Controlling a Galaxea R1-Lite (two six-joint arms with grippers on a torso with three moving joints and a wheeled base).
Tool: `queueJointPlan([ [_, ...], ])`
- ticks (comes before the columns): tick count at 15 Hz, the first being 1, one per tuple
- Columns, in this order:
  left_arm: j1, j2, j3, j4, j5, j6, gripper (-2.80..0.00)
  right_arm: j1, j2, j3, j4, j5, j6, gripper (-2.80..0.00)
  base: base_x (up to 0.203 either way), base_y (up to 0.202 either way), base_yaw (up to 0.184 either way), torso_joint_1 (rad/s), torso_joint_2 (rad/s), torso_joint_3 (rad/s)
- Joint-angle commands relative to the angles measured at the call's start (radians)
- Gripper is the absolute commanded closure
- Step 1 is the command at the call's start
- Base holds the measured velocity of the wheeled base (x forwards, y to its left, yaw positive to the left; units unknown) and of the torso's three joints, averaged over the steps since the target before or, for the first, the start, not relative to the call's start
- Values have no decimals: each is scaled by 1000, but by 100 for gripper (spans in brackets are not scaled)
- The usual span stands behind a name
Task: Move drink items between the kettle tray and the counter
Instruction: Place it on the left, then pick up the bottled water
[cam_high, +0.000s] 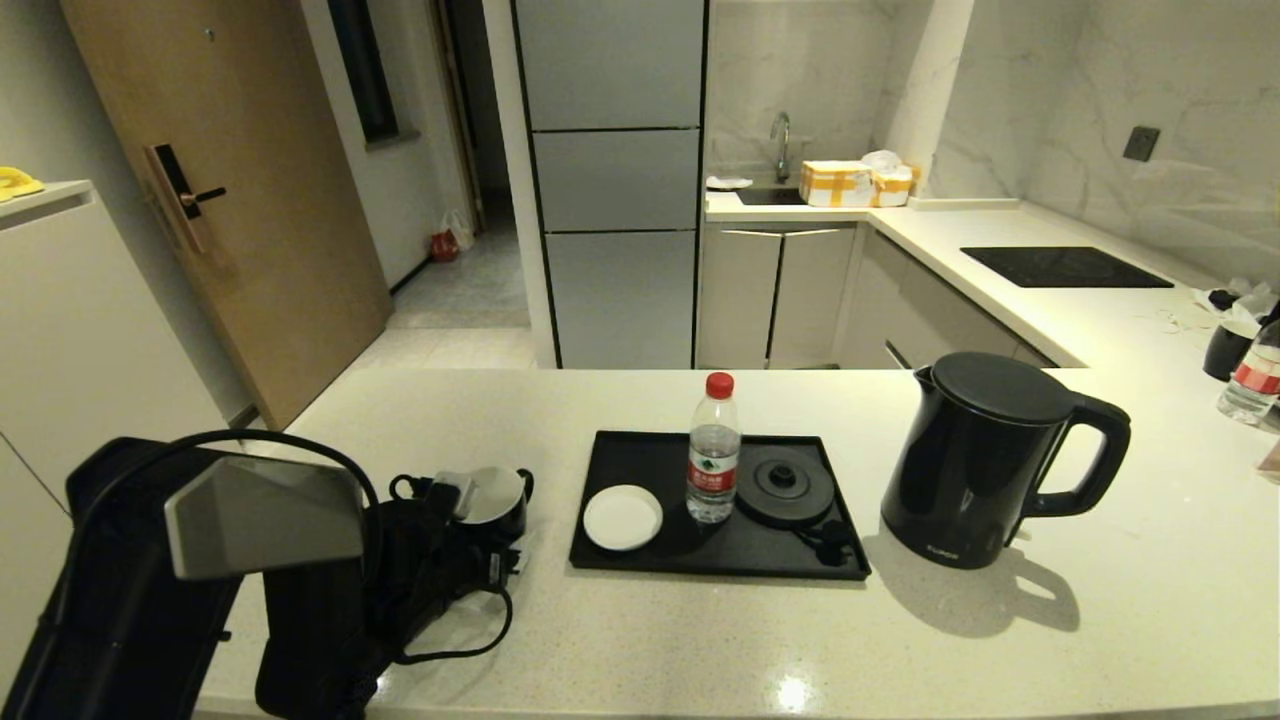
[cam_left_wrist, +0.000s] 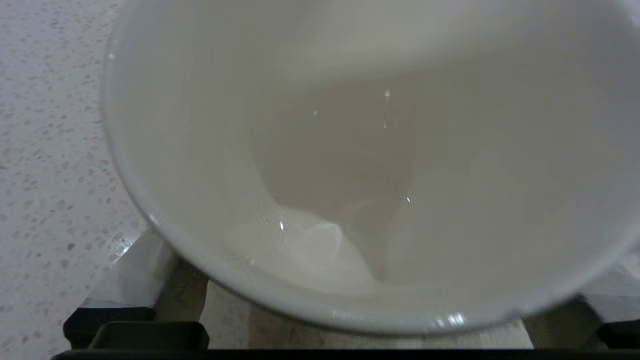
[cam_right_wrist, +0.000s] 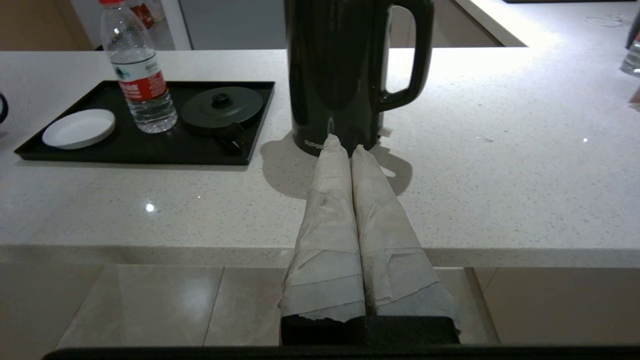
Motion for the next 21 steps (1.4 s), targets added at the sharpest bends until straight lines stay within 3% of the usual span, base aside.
queueJointPlan([
  [1,0,-25,21,-13,-2,0,-280,0,1,2,0,1,-1,0,0,0,0,0,0,0],
  [2,0,-36,34,-13,-14,-1,-280,0,1,2,0,0,-1,0,0,0,0,0,0,0],
  [7,11,-302,338,-13,-90,-6,-280,0,1,2,0,0,-1,0,0,0,0,0,0,0],
  [10,18,-349,387,-13,-95,-7,-280,2,1,2,0,-1,-1,0,0,0,0,0,0,0],
  [13,18,-541,449,-13,-91,-10,-280,2,1,2,0,1,-1,0,0,0,0,0,0,0],
  [14,14,-615,489,-13,-89,-11,-251,2,1,3,0,1,-1,0,0,0,0,0,0,0],
  [15,3,-681,514,-13,-80,-13,0,1,1,2,0,0,-1,0,0,0,0,0,0,0],
  [19,-157,-843,534,-11,3,-3,0,1,1,2,0,1,-1,0,0,0,0,0,0,0],
  [21,-244,-855,425,23,127,9,0,1,1,3,0,1,-1,0,0,0,0,0,0,0],
])
